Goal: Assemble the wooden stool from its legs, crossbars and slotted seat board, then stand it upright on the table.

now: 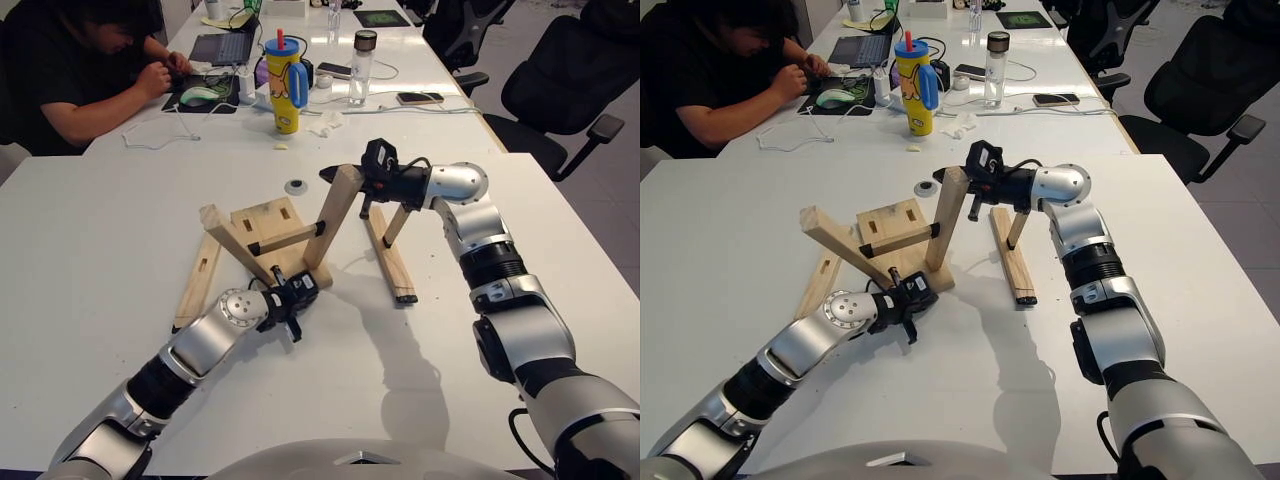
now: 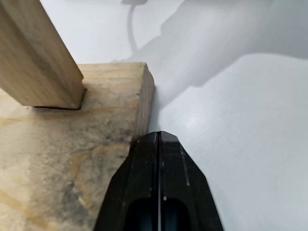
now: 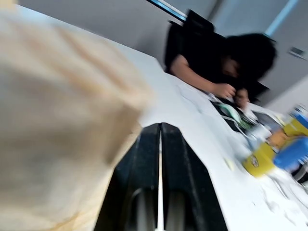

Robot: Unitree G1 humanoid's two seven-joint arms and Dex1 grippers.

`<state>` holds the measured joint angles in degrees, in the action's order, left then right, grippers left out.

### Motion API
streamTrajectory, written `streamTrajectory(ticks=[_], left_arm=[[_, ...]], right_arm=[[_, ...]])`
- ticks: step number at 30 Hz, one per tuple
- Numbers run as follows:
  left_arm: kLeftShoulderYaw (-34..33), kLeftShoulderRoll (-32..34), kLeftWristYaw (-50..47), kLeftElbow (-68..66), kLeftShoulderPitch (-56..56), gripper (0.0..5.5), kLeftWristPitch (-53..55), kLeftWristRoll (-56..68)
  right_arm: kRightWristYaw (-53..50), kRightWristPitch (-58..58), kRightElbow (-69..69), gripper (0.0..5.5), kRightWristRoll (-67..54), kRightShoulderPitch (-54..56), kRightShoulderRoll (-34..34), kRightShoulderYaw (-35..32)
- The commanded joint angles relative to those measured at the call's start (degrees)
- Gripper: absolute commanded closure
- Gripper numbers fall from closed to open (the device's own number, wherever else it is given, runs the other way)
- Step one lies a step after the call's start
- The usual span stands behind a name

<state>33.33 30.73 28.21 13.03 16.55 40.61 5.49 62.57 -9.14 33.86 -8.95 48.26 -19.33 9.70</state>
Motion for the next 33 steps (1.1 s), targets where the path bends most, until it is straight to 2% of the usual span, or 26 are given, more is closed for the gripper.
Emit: streamTrajectory(ticks=[1, 9, 18, 26, 29, 33], left_arm=[[-3.6, 4.4, 1.1, -0.9, -2.5, 5.49, 3.8, -1.7], [-9.1, 9.7, 6.3, -0.1, -2.1, 5.49, 3.7, -1.0], [-11.4, 13.6, 12.2, -1.2, -0.6, 5.49, 2.3, -1.9], [-14.8, 15.0, 12.5, -6.7, 1.6, 5.49, -1.5, -4.9], [-16.2, 14.1, 10.9, -8.1, 2.2, 5.49, -3.1, -6.1], [-22.6, 15.4, 13.7, -5.0, 1.3, 5.49, -1.8, -1.6]], right_arm=[[1.0, 2.1, -6.3, 5.5, -1.4, -3.6, 2.1, 1.3], [-1.1, 9.2, -19.5, 5.5, -2.6, -9.9, 6.3, 4.7], [-5.6, 11.6, -24.5, 5.5, -1.7, -13.6, 10.1, 8.0], [-9.4, 13.4, -26.5, 5.5, -0.6, -16.4, 11.2, 9.3], [-11.4, 14.1, -27.9, 5.5, 1.7, -18.0, 9.4, 9.3], [-16.7, 14.3, -23.4, 5.5, 11.1, -19.8, 0.9, 8.2]])
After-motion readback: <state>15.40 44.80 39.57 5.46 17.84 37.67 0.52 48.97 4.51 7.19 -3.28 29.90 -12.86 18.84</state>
